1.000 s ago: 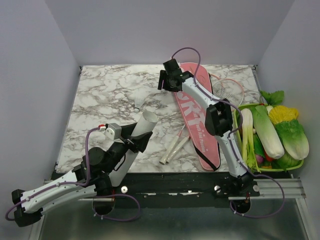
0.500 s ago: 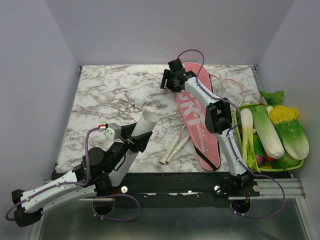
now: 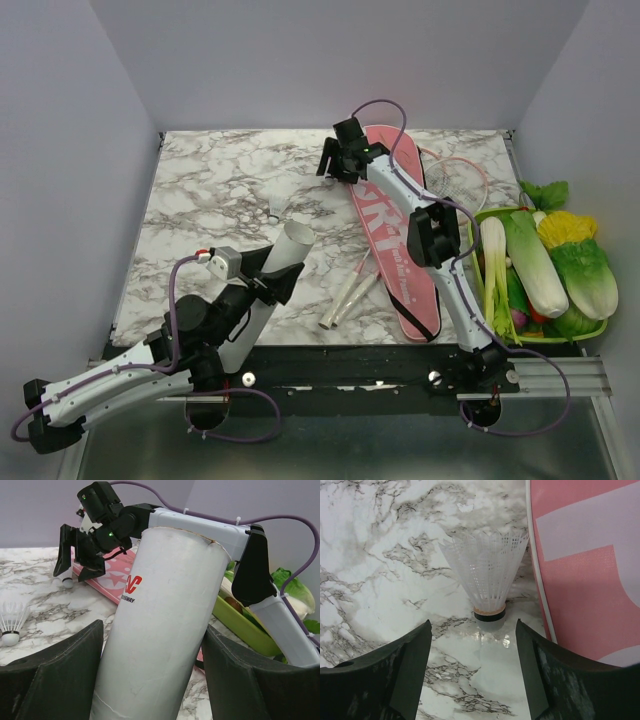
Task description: Pack up the badminton gear
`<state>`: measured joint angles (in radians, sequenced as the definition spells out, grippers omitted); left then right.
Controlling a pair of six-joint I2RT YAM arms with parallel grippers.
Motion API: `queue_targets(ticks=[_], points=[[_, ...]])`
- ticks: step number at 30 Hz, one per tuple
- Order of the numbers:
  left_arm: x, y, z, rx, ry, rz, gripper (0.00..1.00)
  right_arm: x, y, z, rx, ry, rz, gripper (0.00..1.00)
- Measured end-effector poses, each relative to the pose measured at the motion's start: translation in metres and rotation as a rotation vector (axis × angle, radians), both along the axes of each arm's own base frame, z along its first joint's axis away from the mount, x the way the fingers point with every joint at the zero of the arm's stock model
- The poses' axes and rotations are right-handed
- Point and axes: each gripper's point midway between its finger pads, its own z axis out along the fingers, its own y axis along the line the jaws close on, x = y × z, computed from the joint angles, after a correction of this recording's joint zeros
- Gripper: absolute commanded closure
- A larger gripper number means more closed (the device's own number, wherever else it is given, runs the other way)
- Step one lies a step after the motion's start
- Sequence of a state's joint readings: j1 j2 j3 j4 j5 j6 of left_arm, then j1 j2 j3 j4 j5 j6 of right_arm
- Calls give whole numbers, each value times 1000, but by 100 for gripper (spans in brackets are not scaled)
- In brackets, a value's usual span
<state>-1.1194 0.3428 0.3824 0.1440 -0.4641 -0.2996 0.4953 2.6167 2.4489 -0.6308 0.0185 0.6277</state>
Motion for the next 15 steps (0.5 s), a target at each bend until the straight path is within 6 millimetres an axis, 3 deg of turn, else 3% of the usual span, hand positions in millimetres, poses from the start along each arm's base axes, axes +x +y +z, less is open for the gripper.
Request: queue_targets(ticks=[6, 15], points=[[-2, 4, 3, -20, -9, 1, 100, 3, 4, 1, 33, 1, 2, 31], [-1, 8, 4, -30, -11, 15, 100, 1, 7, -14, 57, 40, 4, 38]])
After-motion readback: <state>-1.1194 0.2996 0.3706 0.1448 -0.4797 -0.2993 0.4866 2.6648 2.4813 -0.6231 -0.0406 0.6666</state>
